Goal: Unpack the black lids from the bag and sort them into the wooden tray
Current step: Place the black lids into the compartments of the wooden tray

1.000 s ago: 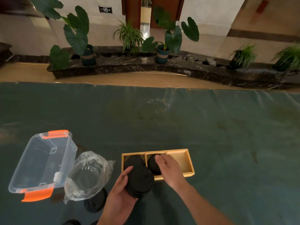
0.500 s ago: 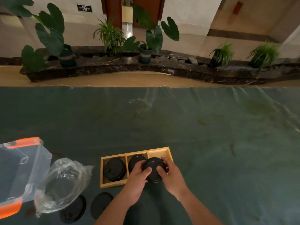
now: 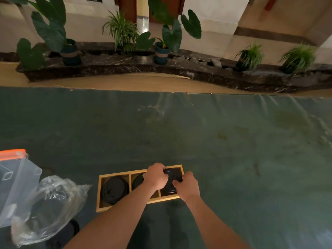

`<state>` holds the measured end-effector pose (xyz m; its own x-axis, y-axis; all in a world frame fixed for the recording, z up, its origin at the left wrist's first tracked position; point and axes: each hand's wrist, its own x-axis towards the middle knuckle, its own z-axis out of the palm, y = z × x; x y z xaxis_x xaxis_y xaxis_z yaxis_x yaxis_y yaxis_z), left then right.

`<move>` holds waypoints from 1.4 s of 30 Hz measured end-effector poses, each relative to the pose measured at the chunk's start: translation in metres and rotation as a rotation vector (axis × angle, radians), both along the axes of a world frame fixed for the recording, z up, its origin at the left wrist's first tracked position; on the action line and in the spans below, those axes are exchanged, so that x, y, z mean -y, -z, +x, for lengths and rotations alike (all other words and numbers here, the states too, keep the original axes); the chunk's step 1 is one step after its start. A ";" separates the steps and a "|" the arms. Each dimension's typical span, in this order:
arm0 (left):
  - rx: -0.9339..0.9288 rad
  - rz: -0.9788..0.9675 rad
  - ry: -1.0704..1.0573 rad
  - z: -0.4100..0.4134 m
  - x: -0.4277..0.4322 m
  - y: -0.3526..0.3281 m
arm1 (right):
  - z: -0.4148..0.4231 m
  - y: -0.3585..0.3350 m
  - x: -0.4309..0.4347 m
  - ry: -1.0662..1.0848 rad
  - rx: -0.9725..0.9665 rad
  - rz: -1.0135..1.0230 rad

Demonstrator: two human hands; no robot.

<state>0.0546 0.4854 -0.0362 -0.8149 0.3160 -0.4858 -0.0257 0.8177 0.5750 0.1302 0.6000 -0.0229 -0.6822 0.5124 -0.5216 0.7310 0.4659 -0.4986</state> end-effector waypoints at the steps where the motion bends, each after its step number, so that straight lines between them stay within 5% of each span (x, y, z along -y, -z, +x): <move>1: -0.034 -0.043 0.020 0.001 -0.003 0.002 | -0.001 0.001 0.002 0.005 0.012 0.019; 9: -0.192 -0.278 0.150 0.015 -0.013 0.011 | 0.004 0.009 0.009 -0.080 0.070 0.200; 18: -0.263 -0.087 -0.035 0.026 -0.009 0.020 | 0.011 0.023 0.012 -0.149 -0.017 0.298; 22: -0.354 -0.079 -0.031 0.034 -0.005 0.024 | 0.012 0.026 0.010 -0.286 -0.037 0.457; 35: -0.403 -0.129 0.003 0.044 0.002 0.027 | 0.014 0.029 0.007 -0.307 -0.067 0.451; 42: -0.436 0.122 -0.172 0.068 0.036 0.005 | 0.032 0.015 0.015 -0.277 -0.264 0.418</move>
